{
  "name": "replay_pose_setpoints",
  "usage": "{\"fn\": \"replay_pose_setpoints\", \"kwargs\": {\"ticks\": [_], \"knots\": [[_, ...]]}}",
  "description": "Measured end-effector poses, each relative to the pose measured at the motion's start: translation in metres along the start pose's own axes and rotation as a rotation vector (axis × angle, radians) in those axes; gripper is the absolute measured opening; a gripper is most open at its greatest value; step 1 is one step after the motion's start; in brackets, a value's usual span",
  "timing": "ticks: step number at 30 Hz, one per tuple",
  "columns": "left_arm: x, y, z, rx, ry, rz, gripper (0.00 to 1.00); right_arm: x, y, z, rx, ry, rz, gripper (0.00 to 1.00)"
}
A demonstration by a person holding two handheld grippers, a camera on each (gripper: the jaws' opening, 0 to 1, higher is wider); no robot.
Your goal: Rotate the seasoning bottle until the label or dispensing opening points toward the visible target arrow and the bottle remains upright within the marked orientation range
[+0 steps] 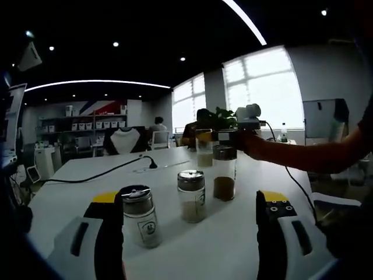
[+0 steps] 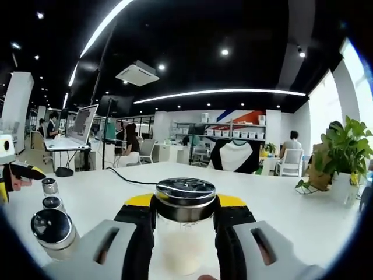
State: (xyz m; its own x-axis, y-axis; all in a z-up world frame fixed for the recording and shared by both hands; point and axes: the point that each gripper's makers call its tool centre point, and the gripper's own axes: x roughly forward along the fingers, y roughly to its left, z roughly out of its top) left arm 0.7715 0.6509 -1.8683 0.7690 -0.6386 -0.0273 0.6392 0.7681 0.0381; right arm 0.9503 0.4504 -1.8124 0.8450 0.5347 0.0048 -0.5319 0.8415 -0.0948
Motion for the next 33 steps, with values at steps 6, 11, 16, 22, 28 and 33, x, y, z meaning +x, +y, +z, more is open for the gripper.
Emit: {"fn": "replay_pose_setpoints", "kwargs": {"ticks": [6,11,16,22,28,33], "knots": [[-0.001,-0.001,0.004,-0.010,-0.017,-0.008,1.00,-0.022,0.003,-0.001,-0.050,0.009,-0.034,0.37],[0.001,-0.006,0.003,-0.001,-0.010,-0.014,0.99,-0.045,0.008,-0.001,-0.062,0.011,-0.044,0.37],[0.004,-0.013,0.003,0.003,-0.013,-0.030,0.99,-0.072,0.012,-0.003,-0.063,0.007,-0.074,0.37],[0.008,-0.027,0.009,-0.021,-0.061,-0.064,1.00,-0.103,0.028,0.000,-0.073,-0.010,-0.069,0.37],[0.012,-0.047,0.020,-0.067,-0.116,-0.129,0.99,-0.122,0.053,0.007,-0.024,-0.039,-0.015,0.37],[0.015,-0.060,0.020,-0.011,-0.114,-0.144,0.89,-0.132,0.084,0.012,0.021,-0.070,0.066,0.37]]}}
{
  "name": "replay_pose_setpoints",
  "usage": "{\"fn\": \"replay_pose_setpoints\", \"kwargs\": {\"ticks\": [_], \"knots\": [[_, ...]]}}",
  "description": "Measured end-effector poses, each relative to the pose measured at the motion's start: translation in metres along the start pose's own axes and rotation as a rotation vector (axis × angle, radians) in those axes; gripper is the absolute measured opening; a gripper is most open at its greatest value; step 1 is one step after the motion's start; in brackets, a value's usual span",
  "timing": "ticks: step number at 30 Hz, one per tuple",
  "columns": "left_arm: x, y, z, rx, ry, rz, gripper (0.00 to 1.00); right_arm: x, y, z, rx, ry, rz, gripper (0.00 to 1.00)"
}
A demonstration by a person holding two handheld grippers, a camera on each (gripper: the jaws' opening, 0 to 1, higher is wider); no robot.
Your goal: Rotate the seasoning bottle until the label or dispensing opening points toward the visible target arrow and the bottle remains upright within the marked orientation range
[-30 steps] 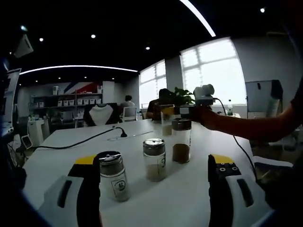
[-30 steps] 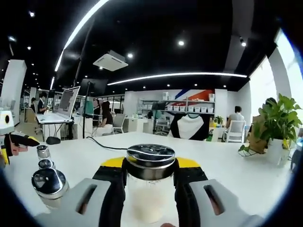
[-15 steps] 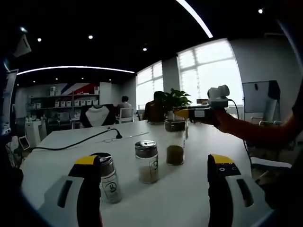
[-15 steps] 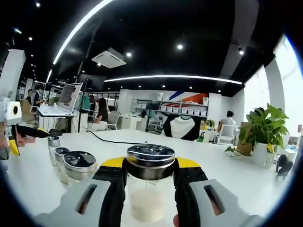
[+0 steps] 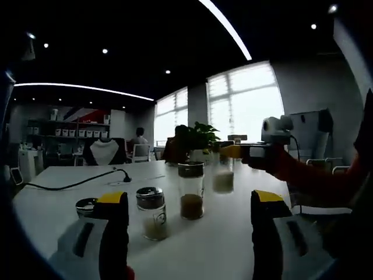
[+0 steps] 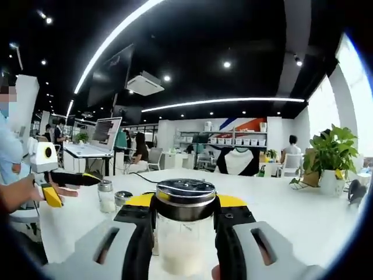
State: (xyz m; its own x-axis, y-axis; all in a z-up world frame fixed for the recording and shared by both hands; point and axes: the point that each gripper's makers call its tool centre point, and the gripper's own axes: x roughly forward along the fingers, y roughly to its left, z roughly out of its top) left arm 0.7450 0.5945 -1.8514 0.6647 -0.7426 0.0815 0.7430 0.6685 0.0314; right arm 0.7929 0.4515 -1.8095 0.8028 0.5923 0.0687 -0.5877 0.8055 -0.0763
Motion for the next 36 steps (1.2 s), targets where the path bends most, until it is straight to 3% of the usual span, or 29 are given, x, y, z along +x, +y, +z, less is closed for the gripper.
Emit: {"fn": "replay_pose_setpoints", "kwargs": {"ticks": [6,11,12,14,17,19,23,26,34,36], "knots": [[0.008,-0.012,-0.009,-0.001,0.038,-0.029,0.90,-0.005,0.033,-0.004,0.033,-0.016,0.065,0.37],[0.014,-0.019,-0.010,-0.022,0.031,-0.038,0.91,-0.012,0.058,0.001,0.061,-0.060,0.156,0.37],[0.016,-0.031,-0.008,-0.068,0.017,-0.090,0.89,-0.014,0.062,0.002,0.066,-0.073,0.171,0.37],[0.018,-0.034,-0.010,-0.085,0.023,-0.097,0.88,-0.018,0.067,0.003,0.065,-0.078,0.182,0.37],[0.022,-0.054,-0.015,-0.138,0.034,-0.190,0.88,-0.022,0.075,0.005,0.050,-0.081,0.199,0.37],[0.023,-0.068,-0.025,-0.070,0.077,-0.243,0.85,-0.027,0.087,0.009,0.038,-0.092,0.249,0.37],[0.027,-0.074,-0.029,0.087,0.086,-0.230,0.76,-0.032,0.107,0.016,0.061,-0.113,0.344,0.37],[0.026,-0.089,-0.031,0.096,0.105,-0.285,0.73,-0.033,0.123,0.017,0.079,-0.123,0.394,0.36],[0.026,-0.093,-0.026,0.081,0.070,-0.300,0.59,-0.032,0.143,0.016,0.130,-0.138,0.475,0.36],[0.024,-0.097,-0.025,0.081,0.065,-0.329,0.52,-0.033,0.145,0.017,0.137,-0.158,0.489,0.36]]}}
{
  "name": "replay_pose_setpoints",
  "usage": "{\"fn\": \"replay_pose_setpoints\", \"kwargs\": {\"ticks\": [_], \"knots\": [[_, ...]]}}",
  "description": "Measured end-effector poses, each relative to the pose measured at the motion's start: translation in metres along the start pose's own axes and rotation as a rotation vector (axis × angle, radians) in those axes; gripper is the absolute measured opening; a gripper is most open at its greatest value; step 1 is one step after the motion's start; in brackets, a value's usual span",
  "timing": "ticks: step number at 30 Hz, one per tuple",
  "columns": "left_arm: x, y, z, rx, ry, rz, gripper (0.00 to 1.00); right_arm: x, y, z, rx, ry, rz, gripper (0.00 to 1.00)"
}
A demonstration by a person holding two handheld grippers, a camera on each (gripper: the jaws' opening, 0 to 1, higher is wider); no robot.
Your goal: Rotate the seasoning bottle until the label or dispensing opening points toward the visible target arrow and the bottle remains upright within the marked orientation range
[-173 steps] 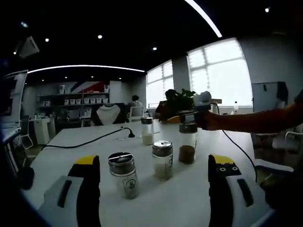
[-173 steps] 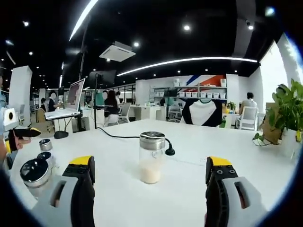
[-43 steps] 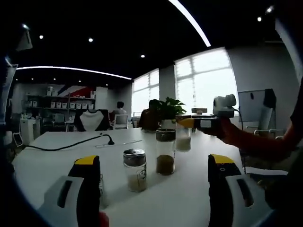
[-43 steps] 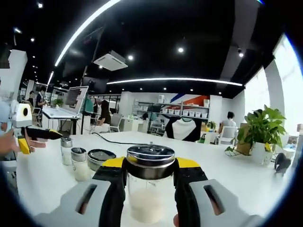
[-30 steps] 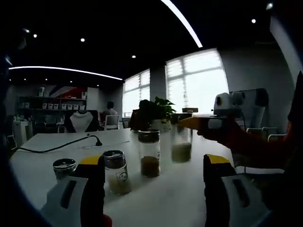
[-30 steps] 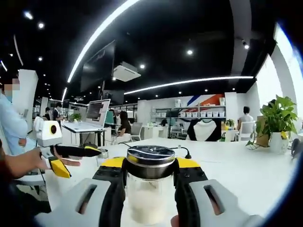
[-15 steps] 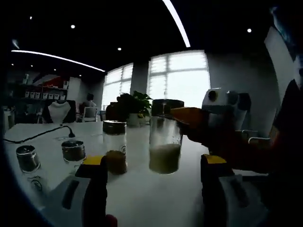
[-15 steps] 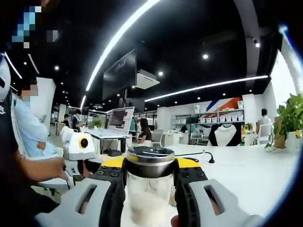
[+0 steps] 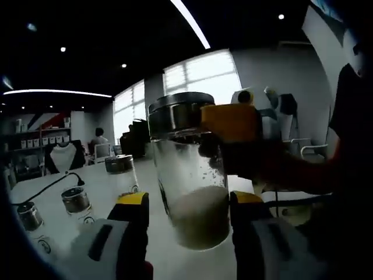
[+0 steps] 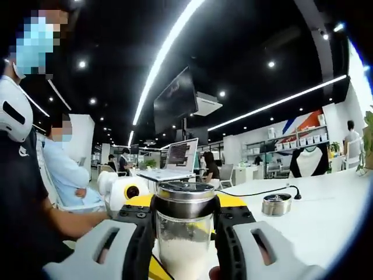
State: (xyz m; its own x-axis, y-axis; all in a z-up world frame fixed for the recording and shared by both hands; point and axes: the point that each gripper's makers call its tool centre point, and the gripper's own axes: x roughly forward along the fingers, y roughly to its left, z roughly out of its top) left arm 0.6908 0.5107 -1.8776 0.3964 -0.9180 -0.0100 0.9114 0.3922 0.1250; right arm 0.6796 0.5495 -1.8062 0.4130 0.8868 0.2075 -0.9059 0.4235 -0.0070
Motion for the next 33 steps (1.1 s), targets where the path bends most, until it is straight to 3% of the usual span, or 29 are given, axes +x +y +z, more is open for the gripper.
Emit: {"fn": "replay_pose_setpoints", "kwargs": {"ticks": [2,9,14,17,19,22,25,29,31,33], "knots": [[0.001,-0.006,0.001,0.013,-0.004,-0.025,0.47,0.000,-0.003,0.000,0.013,-0.002,-0.007,0.37],[0.004,0.011,0.001,0.036,0.023,0.142,0.45,0.005,-0.012,0.001,-0.050,-0.018,-0.065,0.37],[0.001,0.026,0.001,0.122,0.049,0.257,0.44,0.012,-0.016,0.001,-0.096,-0.032,-0.110,0.38],[-0.001,0.031,0.000,0.113,0.056,0.287,0.44,0.014,-0.025,0.000,-0.055,-0.044,-0.168,0.38],[-0.003,0.038,0.000,0.078,0.046,0.343,0.44,0.015,-0.031,0.000,-0.037,-0.056,-0.223,0.37],[-0.001,0.045,-0.005,0.044,0.058,0.409,0.44,0.018,-0.037,-0.008,-0.083,-0.002,-0.297,0.37],[0.001,0.048,-0.013,0.046,0.083,0.446,0.44,0.021,-0.039,-0.017,-0.108,0.053,-0.328,0.38],[0.000,0.050,-0.012,0.053,0.082,0.449,0.43,0.019,-0.041,-0.018,-0.093,0.058,-0.345,0.38],[0.000,0.048,-0.013,-0.005,0.070,0.431,0.43,0.019,-0.044,-0.019,-0.079,0.060,-0.350,0.38],[0.001,0.047,-0.012,-0.004,0.061,0.437,0.43,0.017,-0.046,-0.020,-0.059,0.053,-0.360,0.38]]}}
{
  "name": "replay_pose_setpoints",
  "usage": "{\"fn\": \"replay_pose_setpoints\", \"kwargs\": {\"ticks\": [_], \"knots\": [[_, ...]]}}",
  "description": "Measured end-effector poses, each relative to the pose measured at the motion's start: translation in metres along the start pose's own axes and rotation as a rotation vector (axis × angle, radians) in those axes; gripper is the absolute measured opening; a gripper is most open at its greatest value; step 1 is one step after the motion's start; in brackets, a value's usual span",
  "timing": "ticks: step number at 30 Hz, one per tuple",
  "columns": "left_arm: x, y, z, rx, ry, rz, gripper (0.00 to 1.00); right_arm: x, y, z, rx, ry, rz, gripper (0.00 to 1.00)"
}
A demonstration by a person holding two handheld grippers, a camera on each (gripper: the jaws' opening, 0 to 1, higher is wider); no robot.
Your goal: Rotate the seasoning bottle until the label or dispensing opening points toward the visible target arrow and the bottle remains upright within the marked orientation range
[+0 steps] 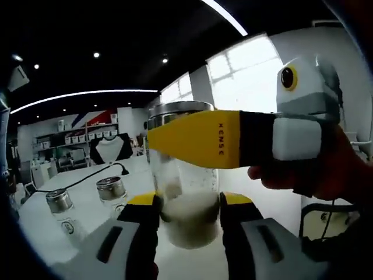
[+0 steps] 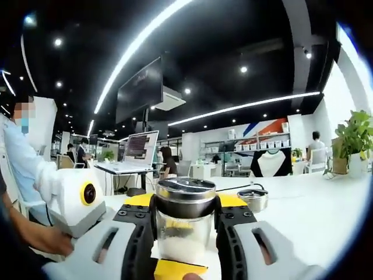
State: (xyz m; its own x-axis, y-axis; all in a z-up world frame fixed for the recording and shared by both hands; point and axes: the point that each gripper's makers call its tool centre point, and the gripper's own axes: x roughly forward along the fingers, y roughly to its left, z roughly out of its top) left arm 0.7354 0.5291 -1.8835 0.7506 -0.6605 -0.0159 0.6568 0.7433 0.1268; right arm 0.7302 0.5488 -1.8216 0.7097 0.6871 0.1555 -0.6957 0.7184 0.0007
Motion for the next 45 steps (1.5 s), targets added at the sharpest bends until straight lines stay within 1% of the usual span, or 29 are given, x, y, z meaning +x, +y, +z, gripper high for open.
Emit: {"fn": "replay_pose_setpoints", "kwargs": {"ticks": [3,6,8,11,12,13,14,17,19,23,27,28,29,30,33,34,37,40,42,45], "knots": [[0.001,0.000,0.001,0.027,-0.005,0.044,0.43,0.000,-0.003,-0.002,0.019,0.014,-0.021,0.39],[0.002,-0.001,0.000,0.040,0.002,0.042,0.43,-0.003,-0.003,-0.002,0.013,0.033,-0.030,0.38],[0.002,-0.003,0.004,0.041,-0.022,0.023,0.43,-0.005,-0.002,0.001,0.011,0.017,-0.029,0.38],[0.001,-0.007,0.011,0.017,-0.055,-0.030,0.43,-0.008,-0.004,0.008,0.028,-0.010,-0.028,0.37],[0.001,-0.007,0.012,0.015,-0.054,-0.037,0.43,-0.008,-0.004,0.008,0.028,-0.008,-0.027,0.37],[-0.001,-0.008,0.012,-0.001,-0.062,-0.072,0.43,-0.009,-0.004,0.008,0.036,-0.010,-0.015,0.37],[-0.001,-0.008,0.012,-0.002,-0.066,-0.080,0.43,-0.009,-0.004,0.008,0.037,-0.011,-0.013,0.37],[-0.002,-0.009,0.010,-0.020,-0.065,-0.137,0.43,-0.008,-0.001,0.005,0.035,0.001,0.011,0.37],[-0.004,-0.009,0.010,-0.041,-0.068,-0.170,0.42,-0.008,0.001,0.005,0.030,0.002,0.028,0.37],[-0.007,-0.011,0.010,-0.030,-0.064,-0.205,0.43,-0.008,0.006,0.005,0.033,0.001,0.068,0.37],[-0.013,-0.013,0.014,-0.020,-0.074,-0.252,0.43,-0.011,0.012,0.009,0.037,-0.011,0.126,0.37],[-0.014,-0.014,0.015,-0.020,-0.078,-0.262,0.43,-0.013,0.016,0.011,0.029,-0.016,0.157,0.37],[-0.015,-0.015,0.016,-0.023,-0.080,-0.269,0.43,-0.013,0.017,0.011,0.025,-0.017,0.167,0.37],[-0.016,-0.016,0.017,-0.035,-0.086,-0.286,0.43,-0.015,0.022,0.014,0.002,-0.027,0.204,0.37],[-0.019,-0.021,0.018,-0.061,-0.091,-0.332,0.43,-0.018,0.030,0.015,-0.033,-0.022,0.259,0.37],[-0.021,-0.025,0.018,-0.076,-0.097,-0.360,0.43,-0.019,0.032,0.015,-0.038,-0.022,0.273,0.37],[-0.023,-0.029,0.015,-0.077,-0.088,-0.403,0.43,-0.021,0.039,0.012,-0.066,-0.002,0.318,0.37],[-0.028,-0.033,0.013,-0.098,-0.079,-0.456,0.43,-0.025,0.042,0.010,-0.061,0.002,0.356,0.37],[-0.030,-0.034,0.012,-0.093,-0.073,-0.462,0.43,-0.026,0.042,0.009,-0.044,0.000,0.370,0.37],[-0.028,-0.031,0.010,-0.071,-0.062,-0.438,0.43,-0.024,0.039,0.007,-0.022,-0.002,0.364,0.37]]}}
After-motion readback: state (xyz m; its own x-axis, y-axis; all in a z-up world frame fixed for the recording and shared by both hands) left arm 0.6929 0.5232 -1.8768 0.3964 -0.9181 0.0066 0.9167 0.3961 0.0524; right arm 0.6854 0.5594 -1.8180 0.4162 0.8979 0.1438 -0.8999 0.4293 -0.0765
